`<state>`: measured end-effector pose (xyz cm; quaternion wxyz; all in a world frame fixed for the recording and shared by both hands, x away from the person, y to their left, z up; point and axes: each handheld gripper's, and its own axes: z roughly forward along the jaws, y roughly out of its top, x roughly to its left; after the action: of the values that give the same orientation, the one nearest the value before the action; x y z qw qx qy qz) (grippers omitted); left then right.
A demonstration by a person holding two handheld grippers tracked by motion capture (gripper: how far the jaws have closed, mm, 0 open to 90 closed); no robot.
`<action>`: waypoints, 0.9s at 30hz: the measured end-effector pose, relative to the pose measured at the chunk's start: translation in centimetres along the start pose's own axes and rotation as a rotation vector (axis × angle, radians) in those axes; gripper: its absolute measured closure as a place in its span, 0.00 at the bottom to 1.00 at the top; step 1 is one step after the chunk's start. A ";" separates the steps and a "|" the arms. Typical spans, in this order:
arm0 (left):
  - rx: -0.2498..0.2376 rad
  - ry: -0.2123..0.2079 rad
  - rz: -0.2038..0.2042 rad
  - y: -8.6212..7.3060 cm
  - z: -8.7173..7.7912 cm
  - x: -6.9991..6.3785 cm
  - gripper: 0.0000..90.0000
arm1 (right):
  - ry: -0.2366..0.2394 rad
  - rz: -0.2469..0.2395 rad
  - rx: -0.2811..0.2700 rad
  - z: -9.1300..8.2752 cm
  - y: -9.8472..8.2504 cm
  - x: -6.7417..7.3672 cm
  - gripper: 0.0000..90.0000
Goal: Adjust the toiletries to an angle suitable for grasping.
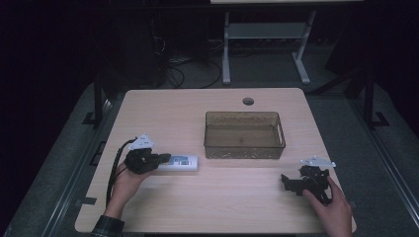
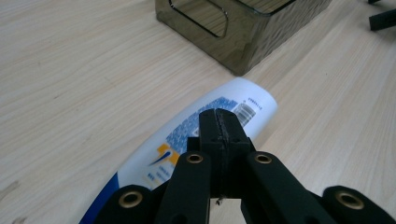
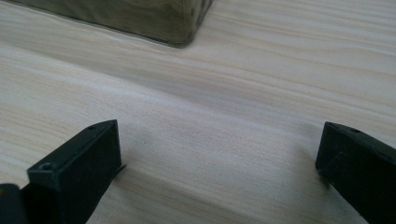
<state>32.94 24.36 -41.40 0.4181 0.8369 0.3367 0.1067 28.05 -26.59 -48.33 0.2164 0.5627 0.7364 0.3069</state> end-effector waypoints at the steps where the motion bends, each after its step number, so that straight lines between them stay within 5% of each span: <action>1: 0.005 -0.001 0.007 0.2 0.1 0.0 0.99 | 0.000 -0.001 0.000 0.0 0.0 0.0 0.00; 16: 0.009 -0.043 0.029 3.0 3.1 -0.7 0.99 | 0.000 0.000 0.000 0.0 0.0 0.0 0.00; 27: 0.109 -0.038 0.026 4.3 7.0 -1.2 0.98 | 0.000 -0.001 0.000 0.0 0.0 0.0 0.00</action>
<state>37.29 17.33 -42.32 0.3766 0.8646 0.3233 0.0776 28.06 -26.60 -48.33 0.2165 0.5625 0.7366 0.3069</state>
